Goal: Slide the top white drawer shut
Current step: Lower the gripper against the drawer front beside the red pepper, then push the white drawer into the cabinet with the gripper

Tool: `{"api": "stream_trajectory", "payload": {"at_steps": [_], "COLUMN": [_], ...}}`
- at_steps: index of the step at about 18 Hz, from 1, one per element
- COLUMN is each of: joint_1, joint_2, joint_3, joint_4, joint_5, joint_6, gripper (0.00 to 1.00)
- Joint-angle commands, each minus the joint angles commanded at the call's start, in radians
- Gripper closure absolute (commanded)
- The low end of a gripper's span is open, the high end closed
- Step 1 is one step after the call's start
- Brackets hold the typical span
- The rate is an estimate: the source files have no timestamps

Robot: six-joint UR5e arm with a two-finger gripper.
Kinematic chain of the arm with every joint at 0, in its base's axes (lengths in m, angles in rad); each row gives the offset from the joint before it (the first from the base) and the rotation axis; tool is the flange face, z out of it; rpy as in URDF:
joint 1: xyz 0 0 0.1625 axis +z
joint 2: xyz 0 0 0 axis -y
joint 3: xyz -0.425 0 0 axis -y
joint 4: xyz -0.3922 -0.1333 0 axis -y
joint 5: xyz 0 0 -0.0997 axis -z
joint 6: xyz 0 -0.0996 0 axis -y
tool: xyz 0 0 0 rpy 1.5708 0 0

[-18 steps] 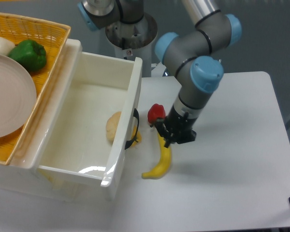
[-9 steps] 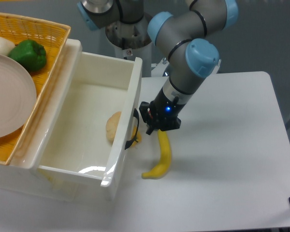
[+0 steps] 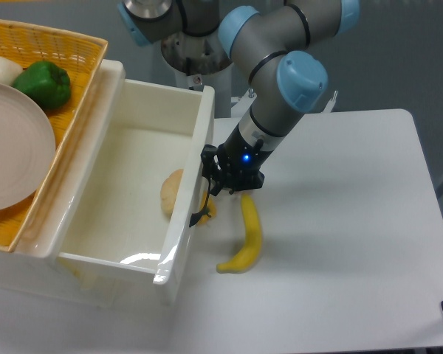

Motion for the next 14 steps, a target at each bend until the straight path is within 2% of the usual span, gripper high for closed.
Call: {"api": "stream_trajectory", "payload": {"at_steps": [14], "joint_1": [-0.055], "joint_2": [0.020], "joint_3": [-0.011], "joint_4": [-0.017], "joint_5": [-0.015], "joint_6": [-0.012], "gripper": [1.00]}}
